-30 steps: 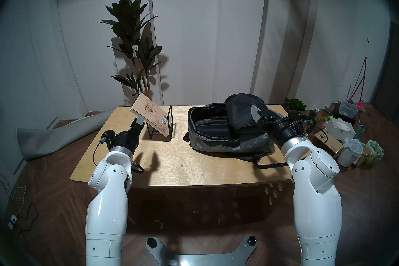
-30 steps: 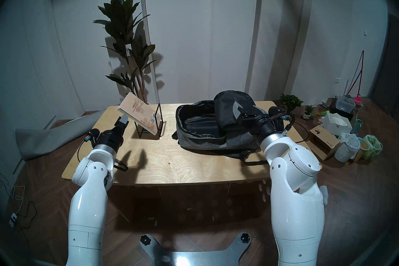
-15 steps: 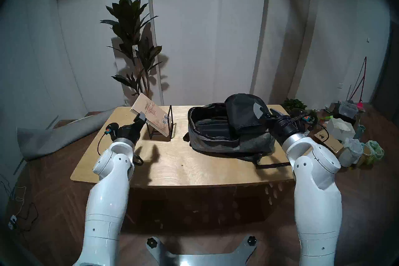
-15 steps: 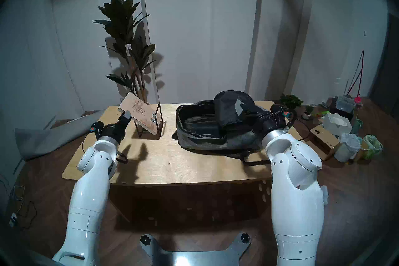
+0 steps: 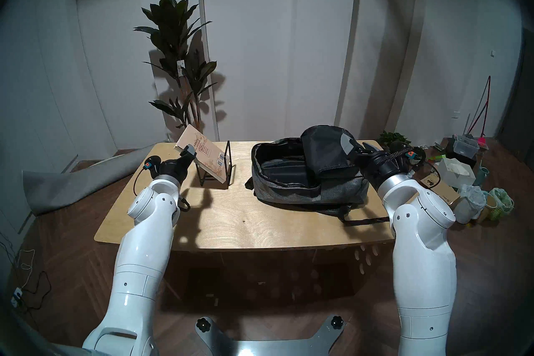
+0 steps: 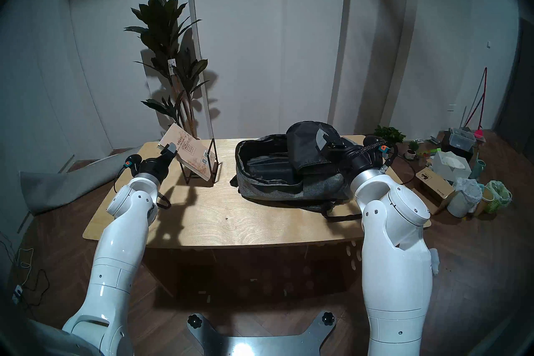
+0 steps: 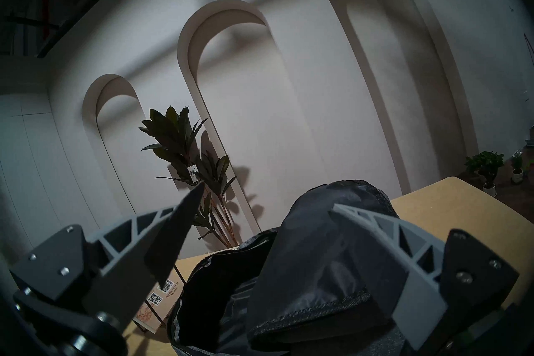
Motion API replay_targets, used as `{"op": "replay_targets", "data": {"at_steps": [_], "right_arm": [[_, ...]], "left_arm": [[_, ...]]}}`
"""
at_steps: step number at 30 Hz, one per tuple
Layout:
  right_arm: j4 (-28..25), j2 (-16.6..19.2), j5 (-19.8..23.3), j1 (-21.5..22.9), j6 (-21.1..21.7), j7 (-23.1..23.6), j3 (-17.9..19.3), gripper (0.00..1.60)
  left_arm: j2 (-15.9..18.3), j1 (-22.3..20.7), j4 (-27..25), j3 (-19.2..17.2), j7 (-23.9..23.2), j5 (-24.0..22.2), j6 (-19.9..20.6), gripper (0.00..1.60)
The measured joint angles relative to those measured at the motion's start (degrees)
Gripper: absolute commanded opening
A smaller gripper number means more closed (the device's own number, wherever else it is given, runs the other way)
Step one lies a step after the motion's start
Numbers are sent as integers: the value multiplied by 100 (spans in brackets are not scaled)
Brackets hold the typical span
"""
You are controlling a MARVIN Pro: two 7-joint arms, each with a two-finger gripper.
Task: Put the book into the bag and close the bag
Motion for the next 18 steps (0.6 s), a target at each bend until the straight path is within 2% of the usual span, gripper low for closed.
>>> {"op": "replay_targets", "data": {"at_steps": [12,13,14,15,16,18], "right_arm": [[62,-23,-6,82,-23,-149,-40,160],[68,-24,-8,90,-25,-162,-46,160],[76,-26,-12,99,-26,-179,-54,160],[80,-28,-14,105,-27,-189,-59,160],[84,-29,-15,111,-28,-200,-64,160],[92,-32,-21,125,-30,-229,-77,160]], "left_arm": [[80,-555,759,112,-110,-22,-169,160],[83,-606,829,115,-125,-32,-183,157],[86,-661,901,118,-141,-55,-197,145],[88,-701,960,118,-154,-72,-206,145],[90,-742,1018,118,-167,-88,-215,130],[92,-848,1191,118,-204,-125,-243,120]]}}
